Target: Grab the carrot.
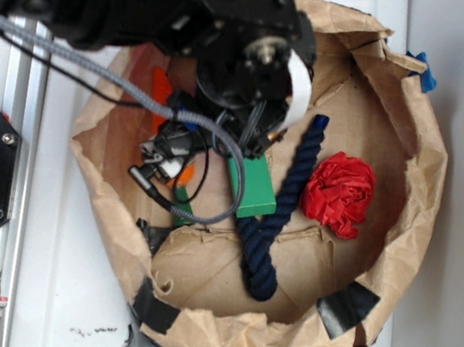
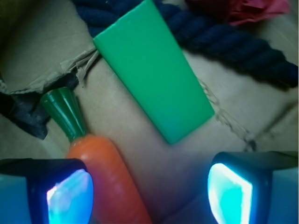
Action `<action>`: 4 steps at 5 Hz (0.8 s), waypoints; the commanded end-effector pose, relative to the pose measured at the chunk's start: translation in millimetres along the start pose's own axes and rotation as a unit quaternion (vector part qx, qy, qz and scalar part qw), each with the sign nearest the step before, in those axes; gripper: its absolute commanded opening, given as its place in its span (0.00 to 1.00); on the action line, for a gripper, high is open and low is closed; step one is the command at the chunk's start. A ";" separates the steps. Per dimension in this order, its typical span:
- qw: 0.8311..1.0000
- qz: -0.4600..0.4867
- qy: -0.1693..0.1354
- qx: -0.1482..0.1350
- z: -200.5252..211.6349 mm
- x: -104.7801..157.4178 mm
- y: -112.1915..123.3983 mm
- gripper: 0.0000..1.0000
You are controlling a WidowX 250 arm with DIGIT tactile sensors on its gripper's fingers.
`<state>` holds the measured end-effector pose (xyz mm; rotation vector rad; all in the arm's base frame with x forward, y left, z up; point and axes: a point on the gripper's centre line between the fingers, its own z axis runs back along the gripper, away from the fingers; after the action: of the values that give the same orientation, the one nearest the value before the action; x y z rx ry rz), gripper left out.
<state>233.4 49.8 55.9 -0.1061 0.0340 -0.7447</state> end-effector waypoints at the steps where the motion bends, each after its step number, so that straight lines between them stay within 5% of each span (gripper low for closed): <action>1: 1.000 -0.019 0.008 0.005 -1.5 0.5 -15.7 1.00; 4: 0.999 -0.026 0.018 -0.006 -7.2 1.5 -20.3 1.00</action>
<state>217.6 41.0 43.8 -0.1138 0.0849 -0.7719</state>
